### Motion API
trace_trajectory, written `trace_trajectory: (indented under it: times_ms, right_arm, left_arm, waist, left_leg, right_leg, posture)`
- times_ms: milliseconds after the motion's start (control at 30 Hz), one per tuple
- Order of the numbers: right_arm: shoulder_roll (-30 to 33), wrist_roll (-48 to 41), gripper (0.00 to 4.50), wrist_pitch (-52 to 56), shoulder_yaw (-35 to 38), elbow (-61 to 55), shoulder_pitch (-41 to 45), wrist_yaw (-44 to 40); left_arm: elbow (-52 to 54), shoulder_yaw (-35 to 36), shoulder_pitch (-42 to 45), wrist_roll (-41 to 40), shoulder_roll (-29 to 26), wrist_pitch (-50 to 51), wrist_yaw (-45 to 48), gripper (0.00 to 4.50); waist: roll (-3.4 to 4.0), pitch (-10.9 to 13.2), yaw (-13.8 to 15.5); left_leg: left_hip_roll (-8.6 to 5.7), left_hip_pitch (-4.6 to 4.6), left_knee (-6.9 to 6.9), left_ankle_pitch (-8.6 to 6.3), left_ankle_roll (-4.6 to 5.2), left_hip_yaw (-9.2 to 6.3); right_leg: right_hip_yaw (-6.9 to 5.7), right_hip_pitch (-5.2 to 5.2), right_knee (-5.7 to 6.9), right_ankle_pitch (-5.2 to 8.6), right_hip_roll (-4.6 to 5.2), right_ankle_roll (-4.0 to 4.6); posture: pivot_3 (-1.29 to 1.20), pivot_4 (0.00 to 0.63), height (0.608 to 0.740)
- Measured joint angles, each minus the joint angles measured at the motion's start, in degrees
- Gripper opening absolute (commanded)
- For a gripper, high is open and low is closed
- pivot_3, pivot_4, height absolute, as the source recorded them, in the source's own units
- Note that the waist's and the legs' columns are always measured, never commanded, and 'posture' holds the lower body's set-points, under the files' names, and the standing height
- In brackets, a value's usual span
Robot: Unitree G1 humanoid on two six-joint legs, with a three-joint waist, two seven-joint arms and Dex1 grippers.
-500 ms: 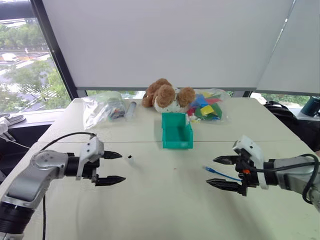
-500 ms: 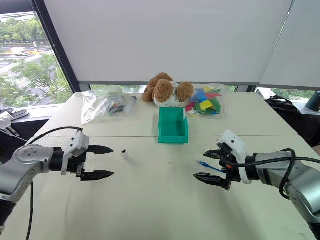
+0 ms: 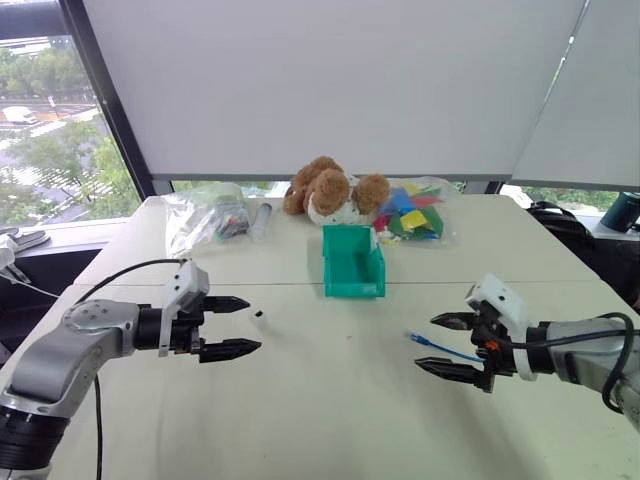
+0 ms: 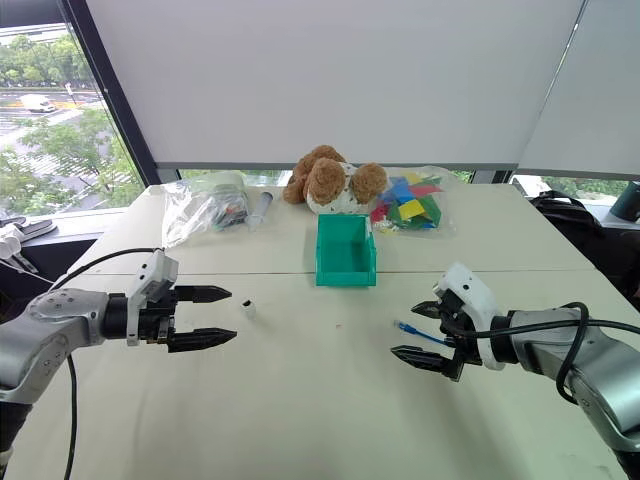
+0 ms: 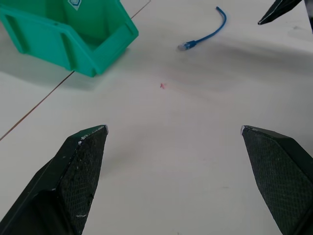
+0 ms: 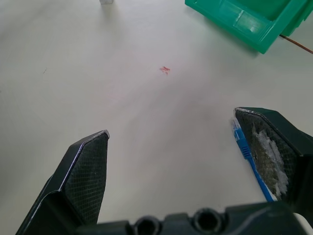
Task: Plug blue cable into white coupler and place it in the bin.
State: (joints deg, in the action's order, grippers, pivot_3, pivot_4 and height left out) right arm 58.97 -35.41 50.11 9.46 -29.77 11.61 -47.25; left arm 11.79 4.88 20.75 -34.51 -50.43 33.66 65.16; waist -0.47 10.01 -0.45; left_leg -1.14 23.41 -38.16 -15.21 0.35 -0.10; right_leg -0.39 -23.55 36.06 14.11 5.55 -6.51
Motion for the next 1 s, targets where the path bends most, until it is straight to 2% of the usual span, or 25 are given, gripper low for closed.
trace_trajectory:
  times_ms: [267,633,967,1000]
  right_arm:
    - [-1.42,3.54,4.47,-4.47,-2.42,7.16,0.81,-1.31]
    - [-7.56,16.26,4.47,-21.07,-15.13,34.91,11.15,-10.37]
    - [-12.50,23.46,4.47,-31.92,-17.59,50.94,17.53,-14.85]
    - [-12.92,23.91,4.24,-32.54,-17.57,51.67,17.86,-15.02]
  left_arm:
    - [0.50,0.03,-0.23,-1.05,1.39,1.27,-1.16,4.50]
    - [0.72,-0.10,0.79,-1.12,2.96,2.03,-1.78,4.50]
    - [1.10,-0.02,1.03,-1.08,3.27,2.25,-3.15,4.50]
    - [1.47,-0.02,1.00,-1.09,3.27,2.34,-3.26,4.50]
  waist:
    - [0.00,0.00,-0.02]
    - [0.01,0.01,-0.07]
    - [0.00,0.00,-0.35]
    - [0.00,0.00,-0.36]
  left_leg:
    - [0.00,0.00,0.00,0.00,0.00,0.00]
    - [-0.03,-0.01,0.00,0.00,0.00,0.03]
    - [-0.01,-0.09,0.01,0.01,-0.02,0.03]
    - [-0.01,-0.12,0.01,0.01,-0.02,0.03]
  right_leg:
    - [0.00,0.00,-0.01,0.02,-0.01,0.03]
    - [0.00,0.00,0.00,-0.02,-0.04,-0.03]
    - [0.00,0.06,0.02,-0.02,-0.07,-0.04]
    - [0.00,0.10,0.02,-0.02,-0.07,-0.04]
  posture:
    - [0.00,0.150,0.740]
    - [0.00,0.150,0.740]
    - [0.00,0.150,0.740]
    - [0.00,0.150,0.740]
